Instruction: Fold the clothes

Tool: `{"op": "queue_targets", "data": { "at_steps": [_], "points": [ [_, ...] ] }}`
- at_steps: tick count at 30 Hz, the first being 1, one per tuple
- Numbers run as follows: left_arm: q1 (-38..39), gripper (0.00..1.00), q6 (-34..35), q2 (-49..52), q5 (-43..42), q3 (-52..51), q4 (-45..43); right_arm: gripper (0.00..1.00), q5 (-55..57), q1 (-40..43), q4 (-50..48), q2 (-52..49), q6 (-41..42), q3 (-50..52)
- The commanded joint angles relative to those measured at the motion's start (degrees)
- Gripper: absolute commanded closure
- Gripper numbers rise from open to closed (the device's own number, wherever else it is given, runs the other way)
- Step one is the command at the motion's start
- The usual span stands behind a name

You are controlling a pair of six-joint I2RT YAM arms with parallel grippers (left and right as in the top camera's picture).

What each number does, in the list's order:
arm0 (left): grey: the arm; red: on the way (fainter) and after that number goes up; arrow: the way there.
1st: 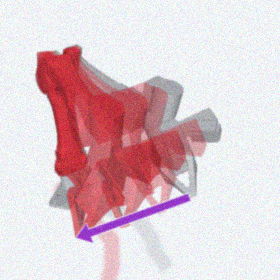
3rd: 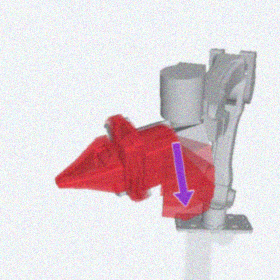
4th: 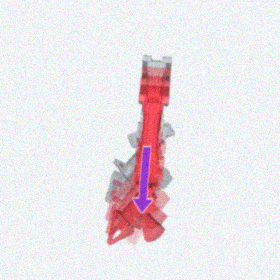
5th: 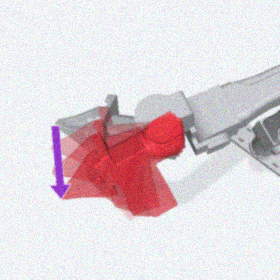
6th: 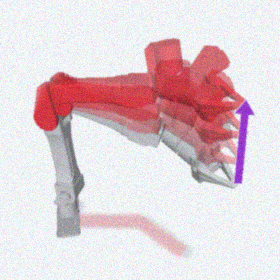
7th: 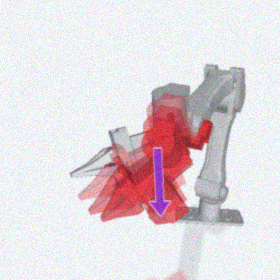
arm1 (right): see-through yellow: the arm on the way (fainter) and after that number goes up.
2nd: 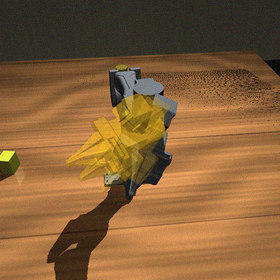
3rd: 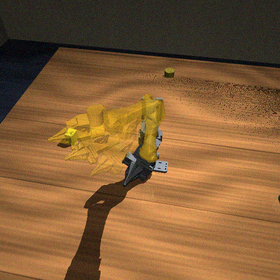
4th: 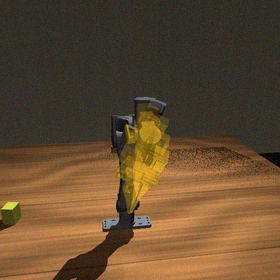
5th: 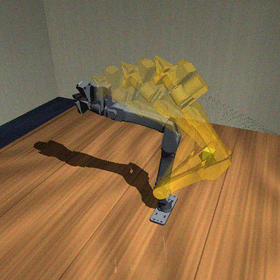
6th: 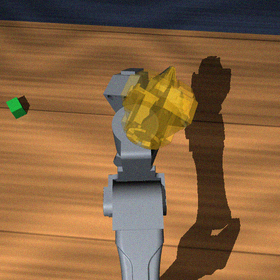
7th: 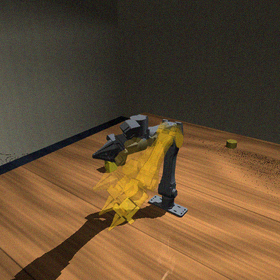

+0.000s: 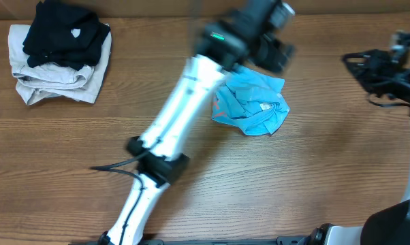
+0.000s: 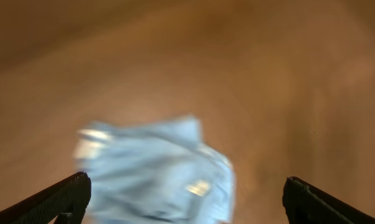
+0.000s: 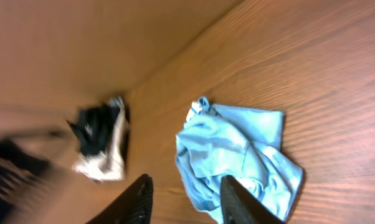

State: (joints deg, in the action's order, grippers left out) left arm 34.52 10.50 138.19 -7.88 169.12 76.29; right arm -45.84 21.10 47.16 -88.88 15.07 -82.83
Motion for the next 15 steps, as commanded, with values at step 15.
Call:
{"op": "queue_targets", "data": {
  "at_steps": [15],
  "points": [
    [-33.3, 0.00, 4.9, -10.9, 0.8, -0.4, 7.3, 0.47, 42.9, -46.6, -16.5, -16.8, 4.2, -0.1]
  ]
}}
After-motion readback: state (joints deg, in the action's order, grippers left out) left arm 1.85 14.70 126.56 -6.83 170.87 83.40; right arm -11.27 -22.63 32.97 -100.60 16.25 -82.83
